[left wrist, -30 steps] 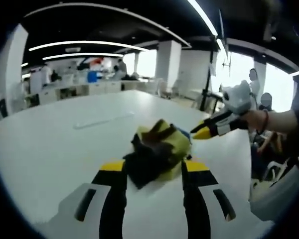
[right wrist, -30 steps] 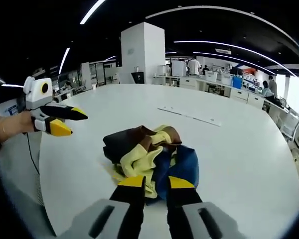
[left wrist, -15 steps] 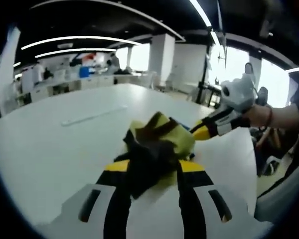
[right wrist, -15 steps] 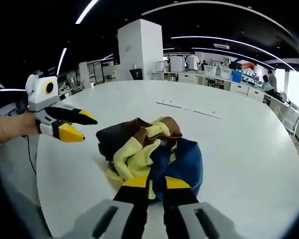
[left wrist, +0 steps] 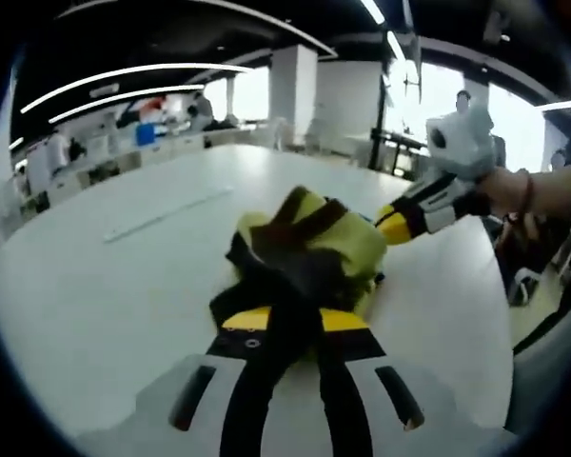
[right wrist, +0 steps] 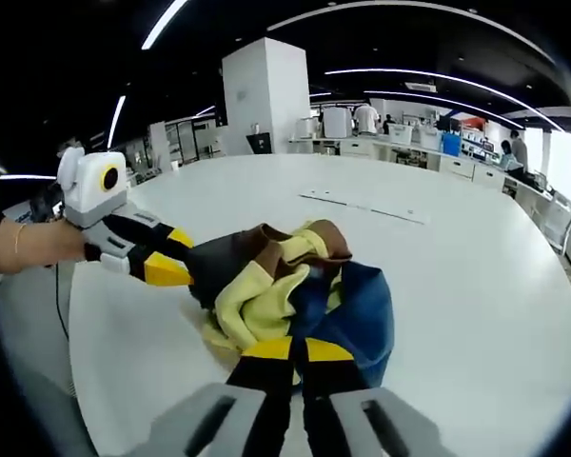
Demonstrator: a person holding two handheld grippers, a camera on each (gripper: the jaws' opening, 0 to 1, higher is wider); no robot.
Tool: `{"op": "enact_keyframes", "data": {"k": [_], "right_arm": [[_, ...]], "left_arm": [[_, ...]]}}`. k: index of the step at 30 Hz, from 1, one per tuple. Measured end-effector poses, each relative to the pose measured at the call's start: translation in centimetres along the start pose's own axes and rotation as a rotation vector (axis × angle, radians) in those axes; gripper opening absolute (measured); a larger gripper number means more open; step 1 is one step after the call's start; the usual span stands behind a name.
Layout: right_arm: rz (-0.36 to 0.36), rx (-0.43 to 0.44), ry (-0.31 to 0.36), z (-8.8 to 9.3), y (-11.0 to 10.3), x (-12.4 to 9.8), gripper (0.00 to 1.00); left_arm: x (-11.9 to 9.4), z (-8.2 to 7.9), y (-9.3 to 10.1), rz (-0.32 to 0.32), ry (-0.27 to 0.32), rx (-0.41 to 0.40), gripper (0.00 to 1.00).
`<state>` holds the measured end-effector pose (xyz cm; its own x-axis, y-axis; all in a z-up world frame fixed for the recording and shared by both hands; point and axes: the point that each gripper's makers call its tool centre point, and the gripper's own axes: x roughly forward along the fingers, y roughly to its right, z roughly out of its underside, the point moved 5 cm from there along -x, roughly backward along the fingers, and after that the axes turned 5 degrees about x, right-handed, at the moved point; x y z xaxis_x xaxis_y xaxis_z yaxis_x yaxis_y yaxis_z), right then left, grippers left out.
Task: Fold the garment on the visible template until the final outline fits inside the template.
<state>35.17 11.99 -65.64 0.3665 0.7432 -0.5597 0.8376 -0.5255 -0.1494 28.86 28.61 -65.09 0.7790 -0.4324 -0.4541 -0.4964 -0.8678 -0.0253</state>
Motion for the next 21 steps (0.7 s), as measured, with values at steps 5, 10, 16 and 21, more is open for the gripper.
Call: {"op": "enact_keyframes", "data": {"k": [5, 10, 16, 21], "right_arm": [[0.008, -0.019, 0.001, 0.0, -0.1, 0.0, 0.00], [0.017, -0.021, 0.005, -0.1, -0.1, -0.2, 0.00], [0.019, -0.009, 0.020, -0.5, 0.0, -0.9, 0.00], [0.028, -0.009, 0.036, -0.9, 0.2, -1.5, 0.00]], "left_arm": [[0.2, 0.1, 0.1, 0.005, -0.013, 0.008, 0.07], [-0.1, 0.1, 0.4, 0.012, -0.004, 0.035, 0.00], [-0.8, -0.4, 0.4, 0.019, 0.044, -0.048, 0.00], [-1.1, -0.8, 0.5, 0.017, 0.051, -0.065, 0.00]]}}
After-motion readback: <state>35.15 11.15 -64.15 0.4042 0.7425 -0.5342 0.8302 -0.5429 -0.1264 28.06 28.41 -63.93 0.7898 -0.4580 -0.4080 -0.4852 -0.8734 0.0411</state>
